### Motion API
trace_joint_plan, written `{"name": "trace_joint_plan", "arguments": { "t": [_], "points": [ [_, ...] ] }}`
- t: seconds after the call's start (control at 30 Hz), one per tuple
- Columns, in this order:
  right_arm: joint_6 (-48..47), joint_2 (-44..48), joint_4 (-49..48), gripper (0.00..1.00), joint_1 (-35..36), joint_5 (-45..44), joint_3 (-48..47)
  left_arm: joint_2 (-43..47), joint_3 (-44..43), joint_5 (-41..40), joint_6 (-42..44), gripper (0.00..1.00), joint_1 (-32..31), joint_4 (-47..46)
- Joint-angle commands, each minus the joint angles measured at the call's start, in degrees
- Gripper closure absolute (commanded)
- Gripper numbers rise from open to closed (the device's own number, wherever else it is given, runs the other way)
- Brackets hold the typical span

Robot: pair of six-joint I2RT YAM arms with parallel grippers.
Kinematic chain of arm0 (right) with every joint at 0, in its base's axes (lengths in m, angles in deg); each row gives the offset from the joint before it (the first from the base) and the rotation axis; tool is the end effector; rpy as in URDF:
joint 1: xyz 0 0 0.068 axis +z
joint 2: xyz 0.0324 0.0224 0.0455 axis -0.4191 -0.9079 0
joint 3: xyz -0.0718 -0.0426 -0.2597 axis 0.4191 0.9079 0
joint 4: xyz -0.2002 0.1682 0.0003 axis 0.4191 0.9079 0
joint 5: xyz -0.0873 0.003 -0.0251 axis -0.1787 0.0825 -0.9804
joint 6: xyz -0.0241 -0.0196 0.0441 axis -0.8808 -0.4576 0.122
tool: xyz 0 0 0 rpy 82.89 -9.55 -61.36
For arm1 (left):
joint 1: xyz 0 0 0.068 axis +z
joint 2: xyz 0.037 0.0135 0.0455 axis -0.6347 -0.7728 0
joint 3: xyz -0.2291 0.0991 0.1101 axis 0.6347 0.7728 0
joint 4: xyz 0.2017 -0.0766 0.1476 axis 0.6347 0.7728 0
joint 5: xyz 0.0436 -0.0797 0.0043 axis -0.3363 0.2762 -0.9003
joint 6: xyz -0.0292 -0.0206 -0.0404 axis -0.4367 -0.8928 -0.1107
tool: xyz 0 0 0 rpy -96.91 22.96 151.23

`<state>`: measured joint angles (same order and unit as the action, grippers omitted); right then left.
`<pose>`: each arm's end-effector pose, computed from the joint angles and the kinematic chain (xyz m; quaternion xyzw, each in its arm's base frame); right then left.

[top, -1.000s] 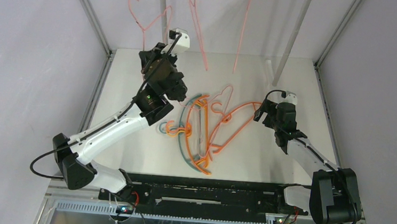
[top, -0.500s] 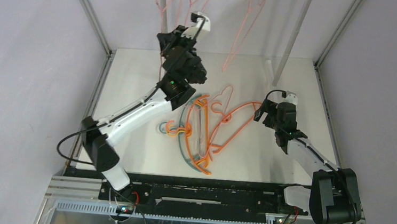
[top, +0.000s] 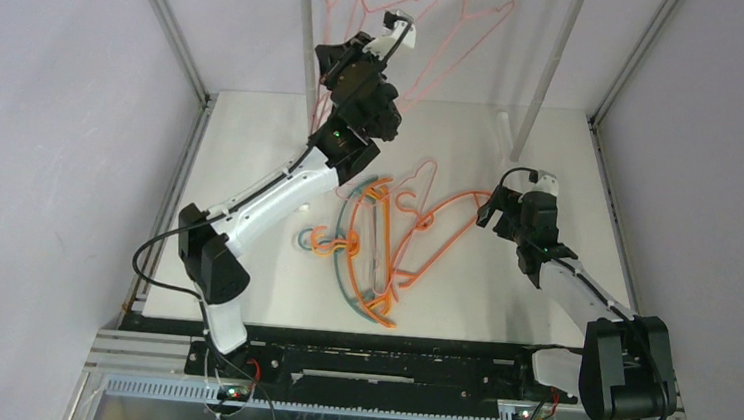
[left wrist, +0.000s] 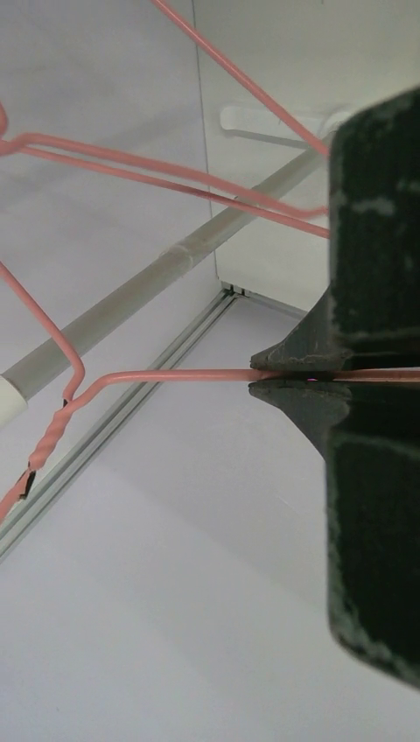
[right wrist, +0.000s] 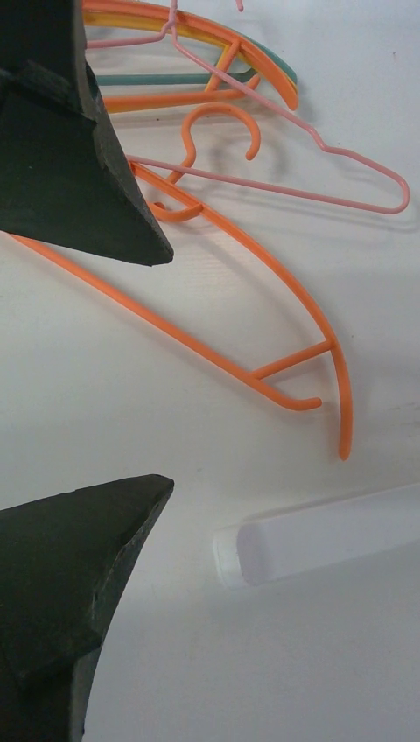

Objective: Organize the hangers

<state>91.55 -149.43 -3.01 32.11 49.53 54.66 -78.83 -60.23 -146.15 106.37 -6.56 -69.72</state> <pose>0.2494 0.0309 0.1991 0.1066 0.8698 0.0983 0.4716 0.3022 -0.2640 0.4816 0.0787 0.6510 0.4173 0.6292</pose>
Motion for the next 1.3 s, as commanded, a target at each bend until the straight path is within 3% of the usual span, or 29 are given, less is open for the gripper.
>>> {"name": "trace_joint_plan", "arguments": {
  "t": [0.0,0.6,0.83,1.0,1.03,1.23,1.27],
  "points": [
    [0.71,-0.01,-1.80,0.03,-0.34,0.93,-2.45,1.34,-5.62,5.12,-9.30,1.00,1.91,9.25],
    [-0.07,-0.69,-2.45,0.05,-0.32,2.15,-2.46,-5.02,-20.55,19.77,-30.06,1.00,7.34,40.72],
    [-0.08,-0.71,-2.32,0.05,-0.38,2.14,-2.44,-6.23,-19.28,21.88,-37.12,1.00,9.29,46.74],
    [-0.07,-0.66,-2.42,0.05,-0.37,2.15,-2.46,-3.35,-11.91,22.81,-41.23,1.00,9.30,46.00],
    [-0.08,-0.65,-2.46,0.05,-0.33,2.15,-2.47,-2.30,-9.53,22.79,-41.77,0.97,9.30,45.36],
    [0.01,-0.86,-2.70,0.05,-0.33,2.34,-2.49,5.48,1.11,23.71,-43.15,0.31,9.22,38.87],
    [0.01,-0.88,-2.71,0.05,-0.31,2.31,-2.45,6.75,1.93,23.93,-43.60,0.24,9.22,38.71]
  ]
}}
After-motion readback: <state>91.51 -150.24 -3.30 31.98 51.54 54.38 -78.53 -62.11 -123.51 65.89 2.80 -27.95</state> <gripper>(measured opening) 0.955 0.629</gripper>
